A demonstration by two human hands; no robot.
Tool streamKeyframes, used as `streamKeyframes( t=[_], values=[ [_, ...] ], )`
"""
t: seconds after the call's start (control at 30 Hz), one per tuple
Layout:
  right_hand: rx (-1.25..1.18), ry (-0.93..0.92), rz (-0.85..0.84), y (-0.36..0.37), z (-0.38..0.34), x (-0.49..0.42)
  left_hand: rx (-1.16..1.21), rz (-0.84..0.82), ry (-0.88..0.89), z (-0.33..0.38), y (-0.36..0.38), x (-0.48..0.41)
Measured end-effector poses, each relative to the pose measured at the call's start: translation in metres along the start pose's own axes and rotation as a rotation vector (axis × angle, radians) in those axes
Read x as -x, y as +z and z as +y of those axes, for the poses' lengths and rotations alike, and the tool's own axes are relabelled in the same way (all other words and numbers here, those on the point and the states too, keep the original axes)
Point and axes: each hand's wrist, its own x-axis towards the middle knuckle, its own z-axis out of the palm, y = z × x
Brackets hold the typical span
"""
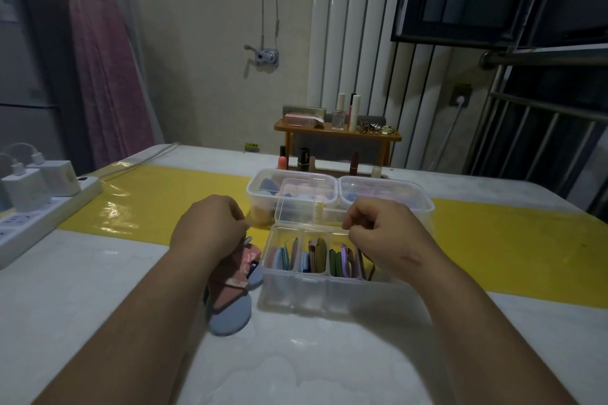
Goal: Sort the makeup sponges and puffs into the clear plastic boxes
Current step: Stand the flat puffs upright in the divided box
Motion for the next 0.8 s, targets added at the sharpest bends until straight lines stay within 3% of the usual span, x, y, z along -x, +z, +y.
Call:
streamKeyframes(
  t=[0.37,0.67,0.8],
  values=[
    [0.008,0.008,-0.012,0.0024,0.0016,-0.0014,-0.043,-0.047,0.017,0.0020,-0.0032,0.0020],
    [0.003,0.004,0.014,0.0033,0.0022,-0.0022,0.113,0.324,0.123,0.0020,-0.0008,0.0010],
    [-0.009,-0.005,0.044,0.0037,0.0024,-0.0020,0.273,0.344,0.145,0.0041,0.0017,0.0004]
  ],
)
